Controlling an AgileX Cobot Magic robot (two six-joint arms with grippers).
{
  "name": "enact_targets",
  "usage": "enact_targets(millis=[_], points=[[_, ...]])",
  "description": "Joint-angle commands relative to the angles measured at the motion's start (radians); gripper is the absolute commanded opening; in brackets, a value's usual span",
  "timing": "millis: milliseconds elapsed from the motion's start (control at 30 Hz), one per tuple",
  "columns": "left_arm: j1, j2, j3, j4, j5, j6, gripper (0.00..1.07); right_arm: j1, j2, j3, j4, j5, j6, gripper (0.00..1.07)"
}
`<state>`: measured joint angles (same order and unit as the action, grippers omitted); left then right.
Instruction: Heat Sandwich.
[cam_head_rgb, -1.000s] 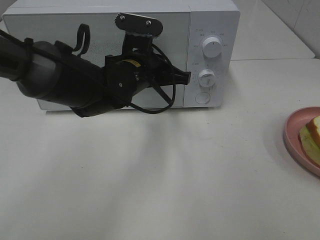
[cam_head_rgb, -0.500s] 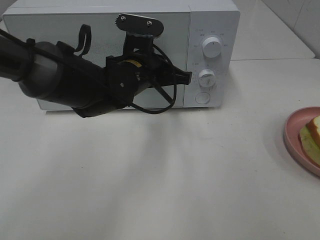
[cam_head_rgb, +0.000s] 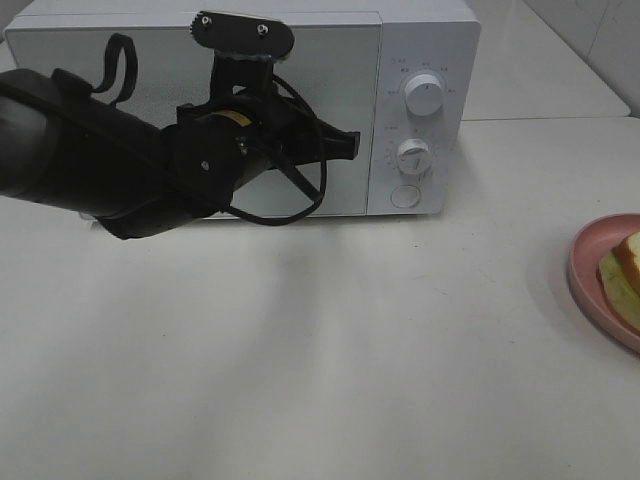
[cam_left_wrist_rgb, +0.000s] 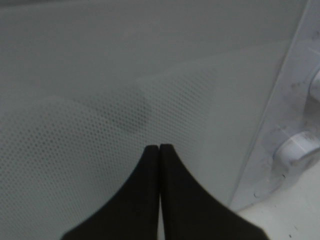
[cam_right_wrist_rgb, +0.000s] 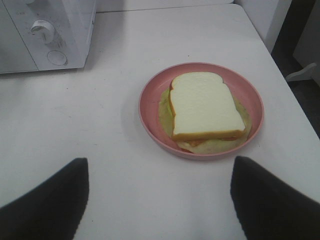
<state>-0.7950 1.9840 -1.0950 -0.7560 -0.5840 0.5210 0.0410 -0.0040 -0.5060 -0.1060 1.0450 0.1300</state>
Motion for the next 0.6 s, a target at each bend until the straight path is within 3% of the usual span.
enact_targets(millis=[33,133,167,200,233,267,500,600], points=[[-0.007,-0.035,0.019,-0.007,0.116,0.0,0.02,-0.007,-0.026,0.0,-0.005,-0.006,-0.018,0.75],[-0.007,-0.053,0.024,0.007,0.239,0.0,0.42,-0.007,-0.026,0.0,-0.005,-0.006,-0.018,0.75],[-0.007,-0.053,0.024,0.007,0.239,0.0,0.42,-0.007,-0.026,0.0,-0.005,-0.006,-0.018,0.75],[-0.007,-0.056,0.024,0.007,0.275,-0.003,0.56,-0.007,-0.026,0.0,-0.005,-0.006,-0.018,0.75],[-0.007,-0.061,0.024,0.005,0.335,-0.008,0.89,-0.007,-0.026,0.0,-0.005,-0.006,-0.018,0.75],[-0.007,-0.062,0.024,0.005,0.363,-0.008,1.03,-0.007,-0.026,0.0,-0.005,-0.006,-0.018,0.75],[-0.007,-0.068,0.024,0.034,0.54,-0.008,0.98,-0.007,-0.026,0.0,-0.005,-0.006,-0.018,0.75],[-0.007,-0.069,0.024,0.095,0.673,-0.008,0.98,-0.007,-0.026,0.0,-0.005,-0.006,-0.018,0.75]])
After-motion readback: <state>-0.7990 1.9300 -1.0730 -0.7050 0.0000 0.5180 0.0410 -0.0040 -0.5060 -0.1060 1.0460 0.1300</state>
